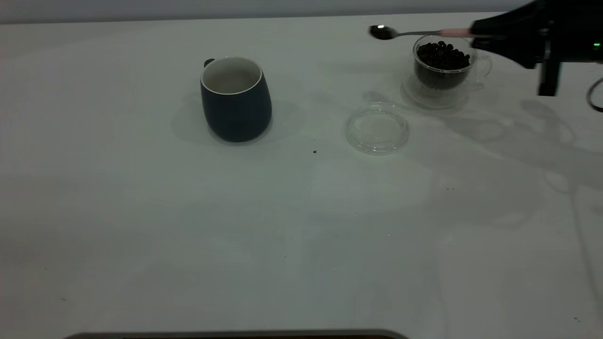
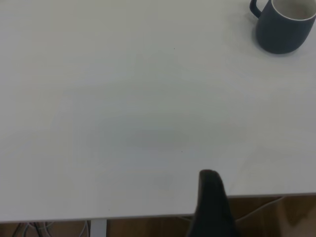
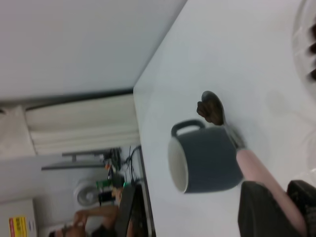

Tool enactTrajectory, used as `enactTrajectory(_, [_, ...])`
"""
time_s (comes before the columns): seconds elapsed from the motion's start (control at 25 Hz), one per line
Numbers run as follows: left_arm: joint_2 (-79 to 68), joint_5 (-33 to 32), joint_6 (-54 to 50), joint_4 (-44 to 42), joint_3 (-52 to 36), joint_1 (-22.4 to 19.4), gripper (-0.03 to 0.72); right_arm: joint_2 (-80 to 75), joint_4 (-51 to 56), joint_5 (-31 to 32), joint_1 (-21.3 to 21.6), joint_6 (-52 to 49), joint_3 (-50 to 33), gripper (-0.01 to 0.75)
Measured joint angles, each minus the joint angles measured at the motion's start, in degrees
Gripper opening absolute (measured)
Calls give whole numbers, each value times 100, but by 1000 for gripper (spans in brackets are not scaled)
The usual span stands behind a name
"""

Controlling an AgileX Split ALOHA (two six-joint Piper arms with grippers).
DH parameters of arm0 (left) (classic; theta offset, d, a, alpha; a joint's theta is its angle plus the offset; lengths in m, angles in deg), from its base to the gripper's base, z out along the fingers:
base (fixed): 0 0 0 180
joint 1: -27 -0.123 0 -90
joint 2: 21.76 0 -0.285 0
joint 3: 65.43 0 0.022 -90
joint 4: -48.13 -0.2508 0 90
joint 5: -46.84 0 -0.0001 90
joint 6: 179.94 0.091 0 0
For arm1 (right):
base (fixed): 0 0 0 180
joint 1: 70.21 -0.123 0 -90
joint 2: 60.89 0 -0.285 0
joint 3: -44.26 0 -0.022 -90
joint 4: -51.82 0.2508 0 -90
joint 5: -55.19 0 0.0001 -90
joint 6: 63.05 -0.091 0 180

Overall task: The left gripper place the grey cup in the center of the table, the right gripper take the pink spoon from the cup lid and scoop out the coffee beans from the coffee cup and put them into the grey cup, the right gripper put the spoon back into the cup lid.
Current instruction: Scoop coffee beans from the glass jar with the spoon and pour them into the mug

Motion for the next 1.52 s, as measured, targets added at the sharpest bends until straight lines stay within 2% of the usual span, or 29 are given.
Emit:
enactTrajectory(0.52, [0, 0, 0, 0, 0, 0, 586, 0, 2, 0, -1175, -244, 336, 113])
enactTrajectory(0.76, [0, 0, -6, 0, 0, 0, 586, -5, -4, -276, -1587, -429, 611, 113])
enactTrajectory(0.96, [0, 0, -6, 0, 0, 0, 586, -4, -4, -543, -1777, -543, 825, 113])
enactTrajectory(1.52, [0, 0, -6, 0, 0, 0, 586, -394, -16, -803, -2159, -660, 1422, 113])
